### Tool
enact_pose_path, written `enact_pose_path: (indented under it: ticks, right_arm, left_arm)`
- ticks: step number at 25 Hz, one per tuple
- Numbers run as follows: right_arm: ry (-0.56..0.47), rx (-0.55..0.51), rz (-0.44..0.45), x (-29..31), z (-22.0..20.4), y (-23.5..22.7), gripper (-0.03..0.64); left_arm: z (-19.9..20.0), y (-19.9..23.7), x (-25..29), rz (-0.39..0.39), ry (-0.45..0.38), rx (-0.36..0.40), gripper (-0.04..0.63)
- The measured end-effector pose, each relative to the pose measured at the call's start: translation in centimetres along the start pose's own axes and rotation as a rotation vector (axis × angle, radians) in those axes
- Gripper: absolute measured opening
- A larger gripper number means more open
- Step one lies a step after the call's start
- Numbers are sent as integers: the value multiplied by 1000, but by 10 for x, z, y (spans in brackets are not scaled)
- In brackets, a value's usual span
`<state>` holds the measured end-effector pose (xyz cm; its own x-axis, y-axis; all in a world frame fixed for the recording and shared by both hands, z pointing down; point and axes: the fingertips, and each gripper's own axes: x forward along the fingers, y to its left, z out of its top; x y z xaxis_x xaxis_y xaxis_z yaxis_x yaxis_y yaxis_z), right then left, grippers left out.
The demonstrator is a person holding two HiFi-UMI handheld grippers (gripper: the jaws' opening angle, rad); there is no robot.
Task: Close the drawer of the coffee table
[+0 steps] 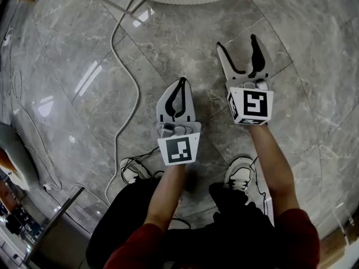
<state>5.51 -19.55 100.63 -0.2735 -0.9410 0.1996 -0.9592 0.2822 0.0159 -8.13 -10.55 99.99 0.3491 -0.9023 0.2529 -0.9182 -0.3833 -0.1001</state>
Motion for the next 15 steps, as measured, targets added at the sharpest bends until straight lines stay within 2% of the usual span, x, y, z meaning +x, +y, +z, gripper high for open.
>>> enact_pose_path:
  ticks: [8,15]
  right_arm:
    - [21,-13,-4,-65,-13,3,342]
    - [53,43,-40,-108,-26,2,342]
  left_arm:
    - [11,2,2,-5,-79,28,12]
    - [15,2,2,-12,-109,41,12]
